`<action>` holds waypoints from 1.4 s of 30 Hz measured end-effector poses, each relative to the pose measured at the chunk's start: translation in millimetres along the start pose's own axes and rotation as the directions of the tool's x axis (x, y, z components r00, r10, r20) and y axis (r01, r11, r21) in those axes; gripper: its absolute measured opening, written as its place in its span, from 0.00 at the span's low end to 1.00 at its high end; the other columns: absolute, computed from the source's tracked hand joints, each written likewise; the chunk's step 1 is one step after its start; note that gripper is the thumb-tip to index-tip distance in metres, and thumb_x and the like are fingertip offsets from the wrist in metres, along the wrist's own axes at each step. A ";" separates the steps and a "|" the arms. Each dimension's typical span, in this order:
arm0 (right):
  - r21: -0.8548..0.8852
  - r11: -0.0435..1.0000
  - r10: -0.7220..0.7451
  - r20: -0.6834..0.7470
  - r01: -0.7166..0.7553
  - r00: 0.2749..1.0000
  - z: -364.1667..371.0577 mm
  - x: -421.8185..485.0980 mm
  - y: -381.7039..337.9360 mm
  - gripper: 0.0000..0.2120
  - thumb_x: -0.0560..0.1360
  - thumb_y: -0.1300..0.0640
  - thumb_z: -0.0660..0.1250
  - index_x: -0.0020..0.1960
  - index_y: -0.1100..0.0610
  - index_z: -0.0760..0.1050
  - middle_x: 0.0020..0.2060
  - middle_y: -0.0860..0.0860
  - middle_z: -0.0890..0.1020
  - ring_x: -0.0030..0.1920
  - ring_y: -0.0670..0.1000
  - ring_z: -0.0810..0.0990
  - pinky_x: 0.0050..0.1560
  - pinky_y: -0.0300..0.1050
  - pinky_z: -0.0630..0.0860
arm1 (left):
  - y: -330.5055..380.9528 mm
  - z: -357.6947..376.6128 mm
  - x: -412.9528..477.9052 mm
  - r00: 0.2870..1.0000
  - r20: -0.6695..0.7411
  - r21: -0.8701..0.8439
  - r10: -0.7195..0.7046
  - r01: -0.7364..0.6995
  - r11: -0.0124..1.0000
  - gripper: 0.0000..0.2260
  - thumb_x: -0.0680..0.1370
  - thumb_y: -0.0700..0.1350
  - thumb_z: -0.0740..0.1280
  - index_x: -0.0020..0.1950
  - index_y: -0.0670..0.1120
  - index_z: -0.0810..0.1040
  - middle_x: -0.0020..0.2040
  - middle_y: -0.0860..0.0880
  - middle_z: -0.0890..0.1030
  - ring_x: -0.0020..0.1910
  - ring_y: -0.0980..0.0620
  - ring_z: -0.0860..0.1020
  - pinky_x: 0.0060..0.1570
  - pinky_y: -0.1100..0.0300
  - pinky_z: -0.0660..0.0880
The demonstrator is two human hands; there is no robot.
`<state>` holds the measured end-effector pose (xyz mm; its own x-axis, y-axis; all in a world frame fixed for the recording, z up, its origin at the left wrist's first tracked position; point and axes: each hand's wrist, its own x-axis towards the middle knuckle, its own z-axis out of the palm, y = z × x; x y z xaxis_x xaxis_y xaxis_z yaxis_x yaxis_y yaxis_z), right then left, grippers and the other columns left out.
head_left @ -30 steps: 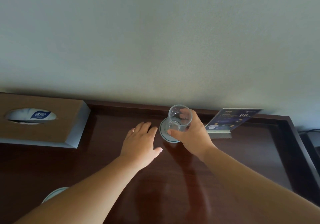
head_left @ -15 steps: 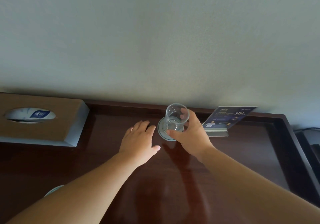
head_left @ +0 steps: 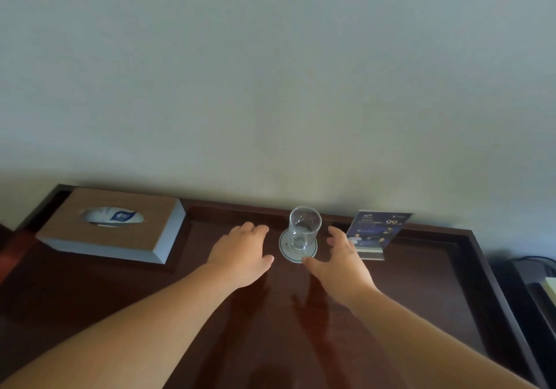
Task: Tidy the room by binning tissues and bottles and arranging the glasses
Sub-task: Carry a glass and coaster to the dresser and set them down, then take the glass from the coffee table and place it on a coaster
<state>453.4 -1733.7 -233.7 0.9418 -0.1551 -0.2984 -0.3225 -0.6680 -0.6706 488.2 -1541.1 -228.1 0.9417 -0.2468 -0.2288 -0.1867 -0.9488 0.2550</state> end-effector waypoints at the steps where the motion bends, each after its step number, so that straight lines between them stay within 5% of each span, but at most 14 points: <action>1: 0.000 1.000 -0.011 -0.006 0.011 1.000 -4.7 -4.1 -3.6 0.40 0.72 0.46 0.71 0.77 0.51 0.54 0.72 0.49 0.67 0.66 0.49 0.72 0.57 0.43 0.70 | 1.8 -6.7 -4.4 1.000 -0.020 -0.001 0.002 -0.002 1.000 0.27 0.77 0.56 0.63 0.74 0.50 0.62 0.68 0.49 0.70 0.66 0.47 0.69 0.60 0.50 0.72; 10: 0.030 0.979 -0.197 -0.153 0.203 0.968 -46.7 -40.6 -50.0 0.33 0.74 0.47 0.68 0.75 0.48 0.59 0.70 0.44 0.69 0.62 0.43 0.71 0.56 0.40 0.68 | 16.7 -61.0 -35.2 0.978 -0.198 0.010 0.061 -0.060 0.998 0.24 0.77 0.55 0.63 0.70 0.48 0.65 0.64 0.48 0.72 0.64 0.45 0.70 0.59 0.49 0.72; 17: -0.126 0.950 -0.310 -0.317 0.285 0.896 -77.1 -94.1 -97.6 0.27 0.76 0.47 0.65 0.72 0.47 0.63 0.69 0.43 0.68 0.60 0.43 0.72 0.55 0.42 0.72 | 16.9 -120.3 -63.0 0.925 -0.326 0.106 0.198 -0.172 0.979 0.22 0.77 0.55 0.62 0.69 0.48 0.67 0.63 0.47 0.73 0.62 0.43 0.71 0.57 0.50 0.72; 23: -0.214 0.958 -0.264 -0.405 0.190 0.876 -77.7 -156.2 -121.0 0.28 0.76 0.45 0.63 0.74 0.49 0.63 0.72 0.46 0.66 0.60 0.48 0.76 0.54 0.41 0.69 | 14.8 -154.4 -100.9 0.895 -0.294 0.173 0.334 -0.294 0.940 0.24 0.78 0.56 0.61 0.72 0.49 0.64 0.68 0.47 0.70 0.67 0.44 0.69 0.62 0.48 0.70; 28: -0.187 0.976 -0.190 -0.507 0.108 0.841 -70.8 -217.8 -120.8 0.27 0.77 0.47 0.63 0.75 0.50 0.63 0.71 0.46 0.68 0.50 0.40 0.68 0.52 0.37 0.64 | 23.1 -159.3 -134.8 0.847 -0.257 0.197 0.465 -0.425 0.884 0.25 0.78 0.57 0.60 0.73 0.50 0.62 0.69 0.48 0.69 0.67 0.44 0.68 0.61 0.48 0.70; 32: -0.172 0.985 -0.118 -0.579 0.021 0.806 -71.0 -267.3 -105.3 0.27 0.77 0.45 0.64 0.74 0.49 0.64 0.71 0.46 0.68 0.62 0.46 0.72 0.54 0.37 0.65 | 45.7 -147.6 -162.9 0.807 -0.225 0.172 0.546 -0.519 0.838 0.23 0.78 0.55 0.60 0.72 0.50 0.64 0.67 0.48 0.70 0.66 0.44 0.69 0.61 0.49 0.70; 42: -0.018 0.967 0.155 -0.749 -0.254 0.644 -80.1 -411.3 -18.3 0.26 0.76 0.45 0.64 0.73 0.48 0.66 0.69 0.46 0.69 0.66 0.48 0.71 0.61 0.42 0.68 | 157.7 -84.5 -250.6 0.550 -0.142 0.207 0.823 -0.797 0.568 0.22 0.77 0.56 0.60 0.69 0.50 0.67 0.64 0.49 0.73 0.65 0.47 0.70 0.61 0.51 0.69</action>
<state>79.6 -1715.9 -44.2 0.6278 -0.7487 0.2129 -0.5494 -0.6200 -0.5601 246.4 -1612.2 -51.2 0.4036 -0.8887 0.2175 -0.9143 -0.3827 0.1328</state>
